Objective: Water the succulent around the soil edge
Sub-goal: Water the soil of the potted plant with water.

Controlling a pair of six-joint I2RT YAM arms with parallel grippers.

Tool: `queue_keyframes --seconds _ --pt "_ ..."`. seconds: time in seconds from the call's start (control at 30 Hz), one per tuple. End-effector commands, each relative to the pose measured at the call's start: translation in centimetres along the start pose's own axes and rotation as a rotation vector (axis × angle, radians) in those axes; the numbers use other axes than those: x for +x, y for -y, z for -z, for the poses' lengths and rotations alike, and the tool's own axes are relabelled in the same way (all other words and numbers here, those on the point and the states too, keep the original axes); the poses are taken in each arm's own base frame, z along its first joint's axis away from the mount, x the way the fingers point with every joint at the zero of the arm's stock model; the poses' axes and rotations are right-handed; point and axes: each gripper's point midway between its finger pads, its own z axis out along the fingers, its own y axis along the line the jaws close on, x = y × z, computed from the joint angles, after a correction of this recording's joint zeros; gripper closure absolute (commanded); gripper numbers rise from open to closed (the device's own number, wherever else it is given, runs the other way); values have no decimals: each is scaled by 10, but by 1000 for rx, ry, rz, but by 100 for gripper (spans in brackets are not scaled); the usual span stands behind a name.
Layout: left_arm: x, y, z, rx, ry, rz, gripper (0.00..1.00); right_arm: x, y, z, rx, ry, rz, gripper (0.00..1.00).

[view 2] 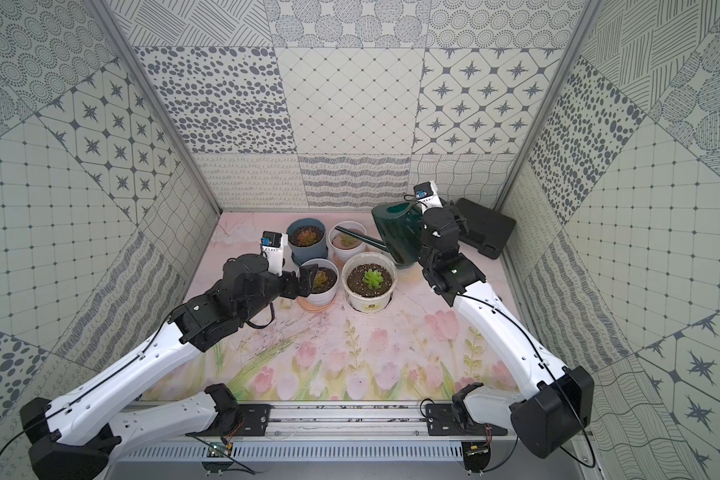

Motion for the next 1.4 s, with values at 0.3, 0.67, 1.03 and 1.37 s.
queue_keyframes --seconds 0.3,0.67,1.03,1.37 --pt "49 -29 4 -65 -266 -136 0 -64 -1 -22 32 131 114 100" --pt "52 -34 5 -73 -245 -139 1 -65 -28 -38 55 112 238 100" --pt "51 -37 7 -76 -231 -139 1 -82 -56 -38 38 139 317 100" --pt "51 -37 7 -66 -223 -130 1 -108 -70 -35 48 179 351 100"
